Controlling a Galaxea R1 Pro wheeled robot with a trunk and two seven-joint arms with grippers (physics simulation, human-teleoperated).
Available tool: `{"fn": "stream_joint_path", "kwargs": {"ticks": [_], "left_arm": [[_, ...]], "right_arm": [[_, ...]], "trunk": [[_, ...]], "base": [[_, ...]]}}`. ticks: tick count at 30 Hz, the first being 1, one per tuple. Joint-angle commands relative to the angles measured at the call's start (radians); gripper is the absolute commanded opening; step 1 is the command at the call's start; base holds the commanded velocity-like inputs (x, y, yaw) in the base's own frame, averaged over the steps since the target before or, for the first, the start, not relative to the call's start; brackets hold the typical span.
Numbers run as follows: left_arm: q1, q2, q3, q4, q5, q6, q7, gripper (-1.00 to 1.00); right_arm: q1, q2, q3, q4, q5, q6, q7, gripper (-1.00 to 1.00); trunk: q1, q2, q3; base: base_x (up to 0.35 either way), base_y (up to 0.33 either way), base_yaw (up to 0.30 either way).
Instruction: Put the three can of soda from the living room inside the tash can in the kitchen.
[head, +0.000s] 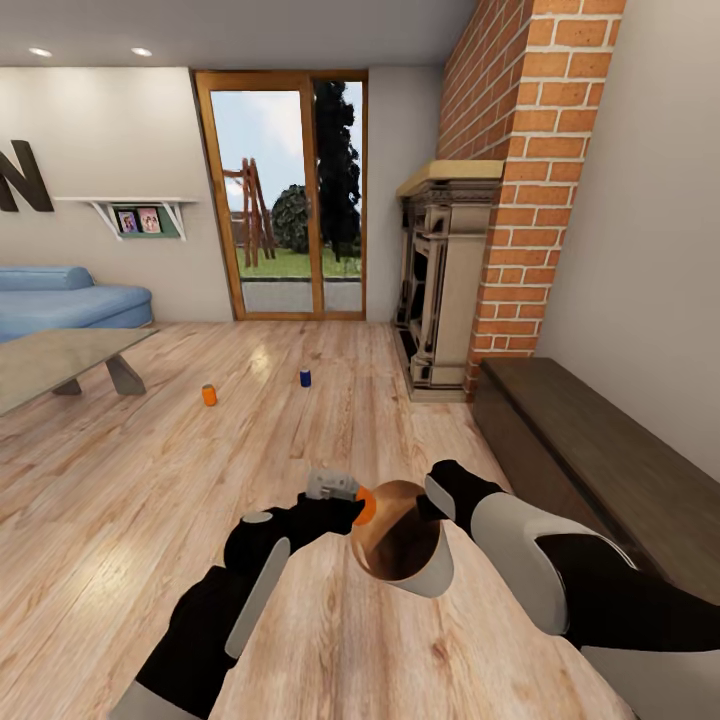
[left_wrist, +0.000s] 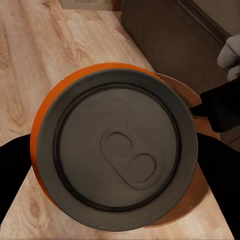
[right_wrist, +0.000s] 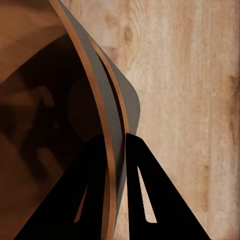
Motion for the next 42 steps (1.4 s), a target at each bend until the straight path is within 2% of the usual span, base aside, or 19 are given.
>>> {"fn": "stream_joint_path", "kwargs": {"ticks": [1, 5, 17, 31, 38, 42], "left_arm": [[0.0, 0.0, -0.002, 0.019, 0.0, -0.013, 0.001, -1.0], [0.0, -0.001, -0.008, 0.066, 0.0, -0.031, 0.002, -1.0], [-0.003, -0.011, -0.018, 0.173, -0.004, -0.08, 0.005, -1.0], [-0.003, -0.018, -0.021, 0.185, -0.005, -0.098, 0.006, -1.0], [-0.003, -0.019, -0.026, 0.186, -0.005, -0.1, 0.022, -1.0], [-0.003, -0.021, -0.027, 0.191, -0.005, -0.1, 0.025, -1.0]], "right_arm": [[0.0, 0.004, -0.003, -0.001, -0.001, -0.001, 0.004, -1.0], [0.0, 0.014, -0.003, 0.0, -0.003, 0.0, 0.007, -1.0], [0.0, 0.014, -0.002, -0.001, -0.004, 0.007, 0.017, -1.0], [0.0, 0.014, -0.003, 0.016, -0.006, 0.011, 0.025, -1.0], [0.0, 0.014, -0.003, 0.038, -0.006, 0.014, 0.095, -1.0], [0.0, 0.014, -0.003, 0.043, -0.006, 0.014, 0.11, -1.0]], "trunk": [[0.0, 0.0, 0.0], [0.0, 0.0, 0.0], [0.0, 0.0, 0.0], [0.0, 0.0, 0.0], [0.0, 0.0, 0.0], [0.0, 0.0, 0.0]], "base": [[0.0, 0.0, 0.0], [0.0, 0.0, 0.0], [0.0, 0.0, 0.0], [0.0, 0.0, 0.0], [0.0, 0.0, 0.0], [0.0, 0.0, 0.0]]}}
